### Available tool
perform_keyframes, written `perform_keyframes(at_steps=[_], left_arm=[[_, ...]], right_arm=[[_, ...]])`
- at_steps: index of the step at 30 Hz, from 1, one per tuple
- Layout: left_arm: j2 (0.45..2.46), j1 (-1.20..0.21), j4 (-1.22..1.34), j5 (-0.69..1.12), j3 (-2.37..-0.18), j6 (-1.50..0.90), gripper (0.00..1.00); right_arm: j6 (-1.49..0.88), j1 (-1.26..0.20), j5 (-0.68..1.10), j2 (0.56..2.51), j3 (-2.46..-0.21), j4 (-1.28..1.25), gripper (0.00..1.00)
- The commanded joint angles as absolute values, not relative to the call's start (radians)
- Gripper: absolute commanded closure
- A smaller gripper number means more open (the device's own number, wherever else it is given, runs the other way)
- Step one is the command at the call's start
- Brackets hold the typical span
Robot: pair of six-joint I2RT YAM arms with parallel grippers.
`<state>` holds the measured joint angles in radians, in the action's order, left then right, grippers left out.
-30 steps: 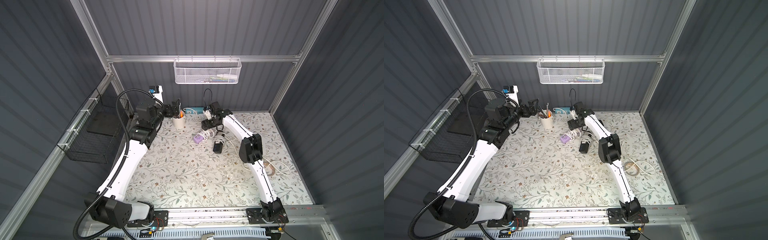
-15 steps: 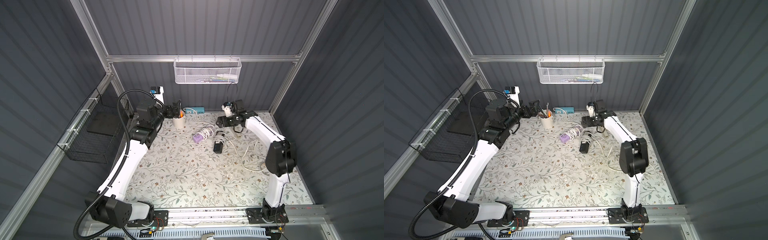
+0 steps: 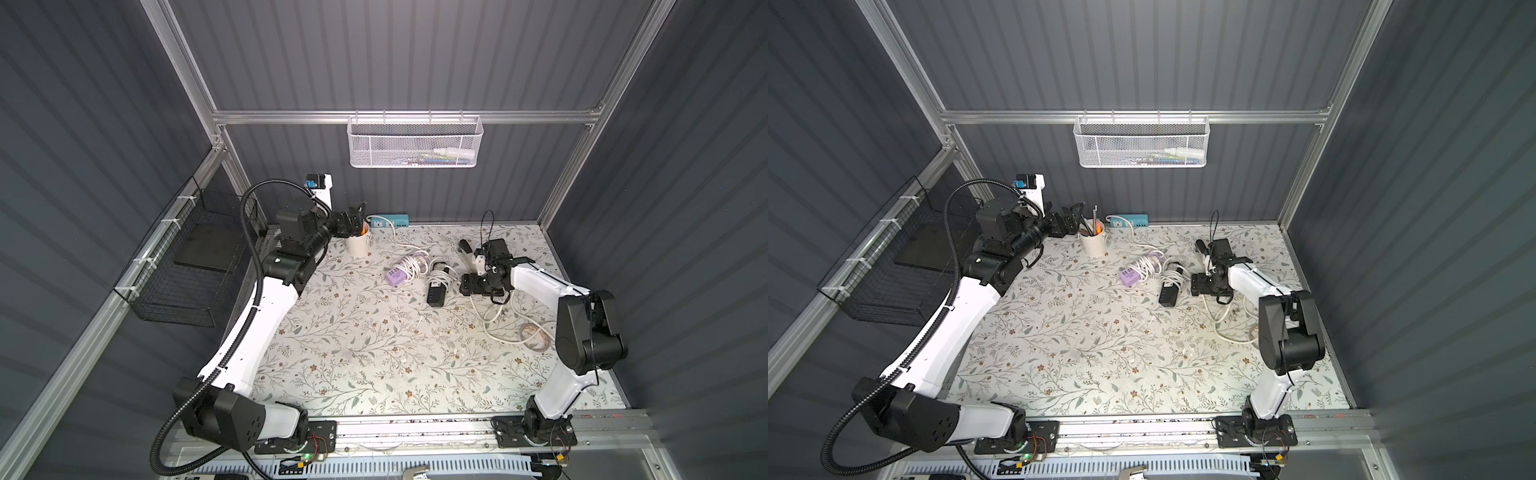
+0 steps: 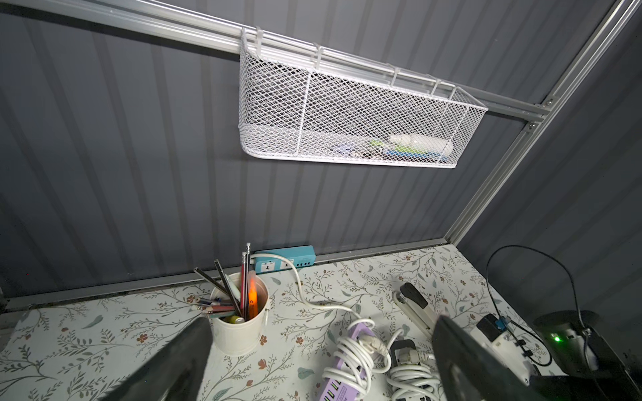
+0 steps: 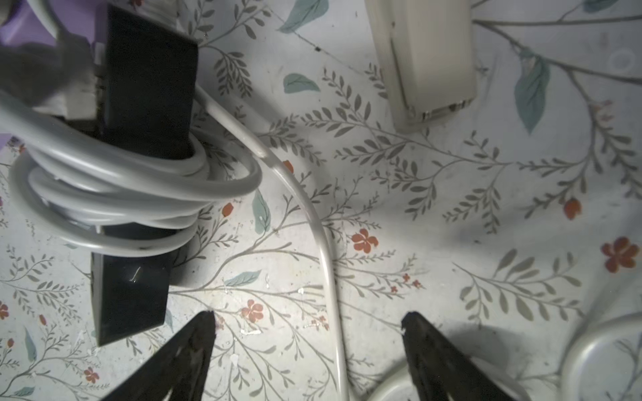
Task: Unwrap the cord wrapped around the power strip
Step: Move the power cord to the center of the board.
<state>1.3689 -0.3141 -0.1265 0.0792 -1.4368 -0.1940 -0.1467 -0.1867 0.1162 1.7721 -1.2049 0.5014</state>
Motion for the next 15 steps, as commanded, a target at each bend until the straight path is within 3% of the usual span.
perform_keyframes(at_steps=[1,15], left_arm=[[1.374,-0.311,-0.105,0.100,-1.443,-0.199,0.00],[1.372,-0.311,-0.100,0.094,-1.437,-0.192,0.00]], right_arm=[[-0.151,-0.188,0.079,1.797,-1.201,0.506,0.15],[-0.178,-0.219,-0.002,1.922,-1.296,0.566,0.33]])
